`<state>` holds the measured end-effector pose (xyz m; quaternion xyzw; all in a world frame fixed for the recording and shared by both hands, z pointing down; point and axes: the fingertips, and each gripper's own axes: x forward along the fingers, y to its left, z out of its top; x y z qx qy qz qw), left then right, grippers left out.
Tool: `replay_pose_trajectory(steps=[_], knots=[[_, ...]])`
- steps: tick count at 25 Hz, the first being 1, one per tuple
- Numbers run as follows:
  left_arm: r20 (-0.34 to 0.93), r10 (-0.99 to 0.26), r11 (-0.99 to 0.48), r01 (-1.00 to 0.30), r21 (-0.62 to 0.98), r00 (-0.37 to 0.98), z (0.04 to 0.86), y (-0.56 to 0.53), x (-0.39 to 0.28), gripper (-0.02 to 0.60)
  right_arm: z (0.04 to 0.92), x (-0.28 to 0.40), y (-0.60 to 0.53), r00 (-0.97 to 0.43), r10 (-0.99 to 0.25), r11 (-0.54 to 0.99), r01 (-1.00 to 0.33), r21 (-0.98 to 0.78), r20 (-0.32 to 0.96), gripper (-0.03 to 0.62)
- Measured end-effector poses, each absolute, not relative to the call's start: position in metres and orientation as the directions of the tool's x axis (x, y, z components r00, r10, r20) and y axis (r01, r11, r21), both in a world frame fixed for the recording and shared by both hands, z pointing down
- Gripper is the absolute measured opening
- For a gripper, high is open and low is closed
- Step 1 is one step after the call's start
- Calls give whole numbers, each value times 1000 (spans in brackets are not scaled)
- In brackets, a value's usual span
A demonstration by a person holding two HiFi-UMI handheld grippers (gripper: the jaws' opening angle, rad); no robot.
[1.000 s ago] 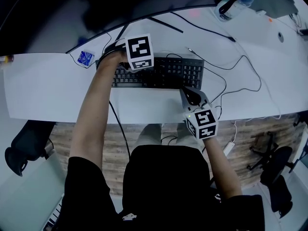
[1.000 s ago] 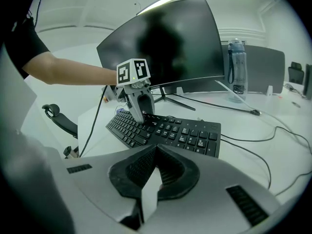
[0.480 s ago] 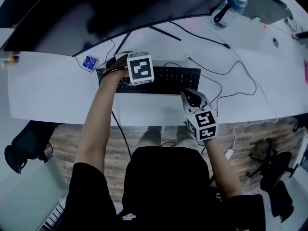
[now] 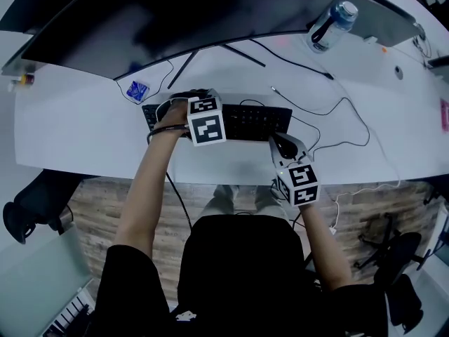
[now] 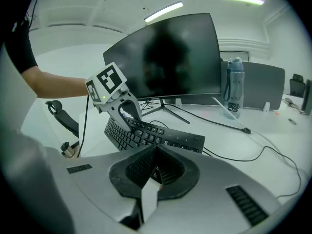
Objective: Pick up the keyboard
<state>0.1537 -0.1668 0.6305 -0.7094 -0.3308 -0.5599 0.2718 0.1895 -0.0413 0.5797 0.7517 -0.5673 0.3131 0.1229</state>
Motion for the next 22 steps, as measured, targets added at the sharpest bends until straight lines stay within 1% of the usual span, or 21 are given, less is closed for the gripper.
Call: replay_pose_trajectory(steps=[8,17,22], knots=[[951,84,-658,733,-171,296,619,-158,139,187,578,186,-38,155,-777,-307,-939,-153,611,5],[917,9,-654,696,-296,399,608,-149,126,187,567,182,-36,147,-781,-269,-956,-115,607,5],[887,-45,-641,668,-378,460,603,-141,118,187,558,184,-29,143,-780,-228,-971,-64,609,5]])
